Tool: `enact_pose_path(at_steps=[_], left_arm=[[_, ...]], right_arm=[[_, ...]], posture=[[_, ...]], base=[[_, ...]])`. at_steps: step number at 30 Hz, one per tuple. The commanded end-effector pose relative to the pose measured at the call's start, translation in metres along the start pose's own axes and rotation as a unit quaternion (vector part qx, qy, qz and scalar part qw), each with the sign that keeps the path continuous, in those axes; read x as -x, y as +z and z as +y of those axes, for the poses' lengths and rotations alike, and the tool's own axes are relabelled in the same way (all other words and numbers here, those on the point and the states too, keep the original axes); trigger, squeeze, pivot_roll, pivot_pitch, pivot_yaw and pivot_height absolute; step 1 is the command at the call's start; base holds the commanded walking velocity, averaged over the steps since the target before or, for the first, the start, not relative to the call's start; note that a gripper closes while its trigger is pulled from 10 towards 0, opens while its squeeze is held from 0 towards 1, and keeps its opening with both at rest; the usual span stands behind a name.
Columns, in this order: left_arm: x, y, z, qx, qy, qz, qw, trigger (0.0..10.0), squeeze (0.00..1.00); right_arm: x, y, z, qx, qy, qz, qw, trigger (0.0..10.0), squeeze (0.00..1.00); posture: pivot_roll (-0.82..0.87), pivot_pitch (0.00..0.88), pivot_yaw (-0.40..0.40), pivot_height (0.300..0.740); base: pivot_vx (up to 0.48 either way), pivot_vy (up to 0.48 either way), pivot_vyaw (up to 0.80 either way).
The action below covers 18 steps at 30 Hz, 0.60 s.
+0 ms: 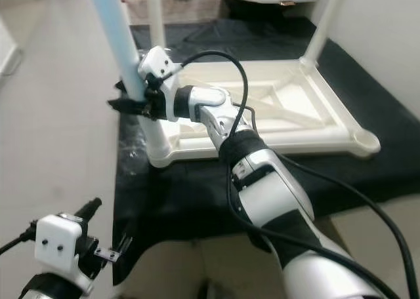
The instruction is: Building children table
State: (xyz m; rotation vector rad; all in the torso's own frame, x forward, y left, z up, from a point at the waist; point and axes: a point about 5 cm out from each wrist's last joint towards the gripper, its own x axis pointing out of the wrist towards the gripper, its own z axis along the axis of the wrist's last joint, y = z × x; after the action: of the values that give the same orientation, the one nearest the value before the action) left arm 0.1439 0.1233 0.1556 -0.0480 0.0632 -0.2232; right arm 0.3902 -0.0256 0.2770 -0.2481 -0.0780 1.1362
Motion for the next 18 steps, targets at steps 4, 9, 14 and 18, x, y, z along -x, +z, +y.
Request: enact_pose_path(at_steps=[4,9,14,18], left_arm=[[-0.001,0.000,0.001,-0.005,-0.002,-0.002,1.000,10.0,0.00],[-0.001,0.000,0.005,-0.011,0.003,-0.004,1.000,10.0,0.00],[-0.001,0.001,0.006,-0.015,0.006,-0.005,1.000,10.0,0.00],[-0.001,0.001,0.008,-0.018,0.006,-0.006,1.000,10.0,0.00]], right_arm=[[0.001,-0.041,-0.004,-0.087,-0.117,0.060,0.987,10.0,0.00],[0.006,-0.052,-0.014,-0.132,-0.262,0.058,0.954,10.0,0.00],[0.009,-0.055,-0.018,-0.150,-0.330,0.053,0.930,10.0,0.00],[0.005,-0.059,-0.014,-0.167,-0.394,0.051,0.902,10.0,0.00]], posture=[[0.06,0.218,-0.045,0.740],[0.06,0.211,-0.045,0.740],[0.06,0.211,-0.045,0.740],[0.06,0.206,-0.043,0.740]], base=[[0.000,0.000,0.00],[0.000,0.000,0.00],[0.000,0.000,0.00],[0.000,0.000,0.00]])
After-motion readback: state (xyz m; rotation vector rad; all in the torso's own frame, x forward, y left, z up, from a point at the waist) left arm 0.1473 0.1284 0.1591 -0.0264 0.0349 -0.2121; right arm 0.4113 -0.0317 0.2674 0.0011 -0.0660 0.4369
